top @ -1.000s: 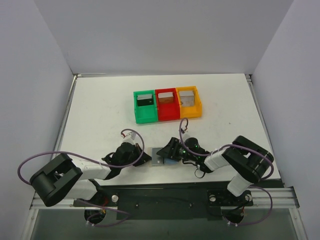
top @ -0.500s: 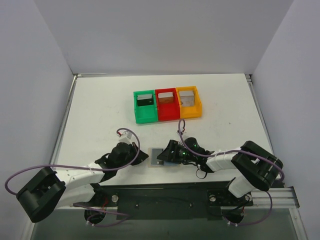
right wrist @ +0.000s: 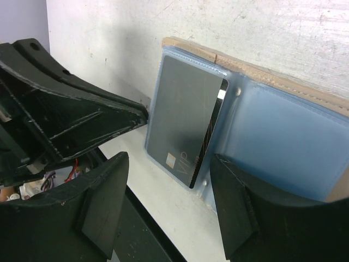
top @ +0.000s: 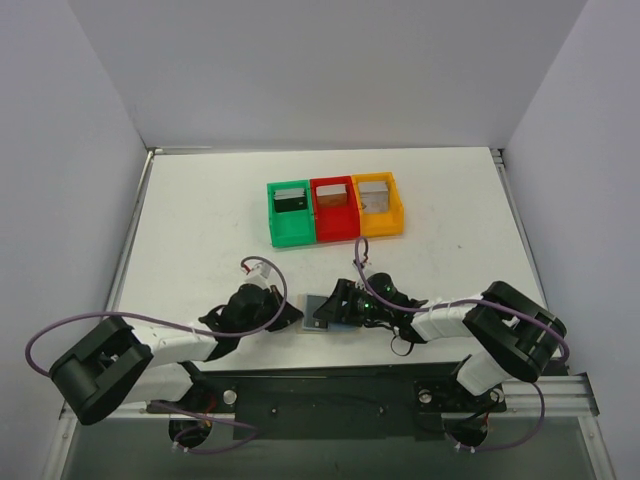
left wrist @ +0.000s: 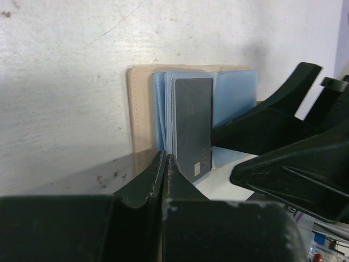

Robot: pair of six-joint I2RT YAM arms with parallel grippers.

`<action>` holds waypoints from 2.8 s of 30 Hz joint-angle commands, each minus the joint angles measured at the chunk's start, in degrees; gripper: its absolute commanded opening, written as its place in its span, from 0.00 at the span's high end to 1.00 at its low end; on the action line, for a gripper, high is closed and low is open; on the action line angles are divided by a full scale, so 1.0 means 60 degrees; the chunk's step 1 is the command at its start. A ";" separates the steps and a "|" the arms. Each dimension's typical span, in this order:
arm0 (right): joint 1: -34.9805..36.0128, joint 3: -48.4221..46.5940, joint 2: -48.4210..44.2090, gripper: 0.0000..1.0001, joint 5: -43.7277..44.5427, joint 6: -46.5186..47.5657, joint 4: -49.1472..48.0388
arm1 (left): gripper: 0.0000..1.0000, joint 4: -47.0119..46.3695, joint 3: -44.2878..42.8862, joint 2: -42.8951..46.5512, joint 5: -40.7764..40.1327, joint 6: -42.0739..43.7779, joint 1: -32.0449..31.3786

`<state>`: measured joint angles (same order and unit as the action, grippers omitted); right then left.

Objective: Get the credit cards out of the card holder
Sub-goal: Remove the credit card from the card holder.

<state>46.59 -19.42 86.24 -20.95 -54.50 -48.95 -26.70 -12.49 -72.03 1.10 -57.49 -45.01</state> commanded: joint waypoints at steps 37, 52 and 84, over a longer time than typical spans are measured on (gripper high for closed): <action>0.0058 -0.0206 -0.0193 0.42 0.0035 0.0236 0.0043 | 1.00 -0.1131 -0.0467 -0.1193 0.0109 -0.0130 -0.0202; -0.0060 -0.0030 -0.1204 0.40 0.0533 0.0382 0.0658 | 1.00 -0.1043 -0.0306 -0.1442 -0.0111 -0.0129 -0.0232; -0.0279 0.0409 -0.0765 0.40 0.0313 -0.0042 -0.0527 | 1.00 -0.1336 -0.0130 -0.1794 -0.0096 -0.0159 -0.0247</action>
<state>45.30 -16.75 80.58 -18.33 -54.06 -46.98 -35.88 -14.13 -81.43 1.32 -59.07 -46.09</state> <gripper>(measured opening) 0.601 0.038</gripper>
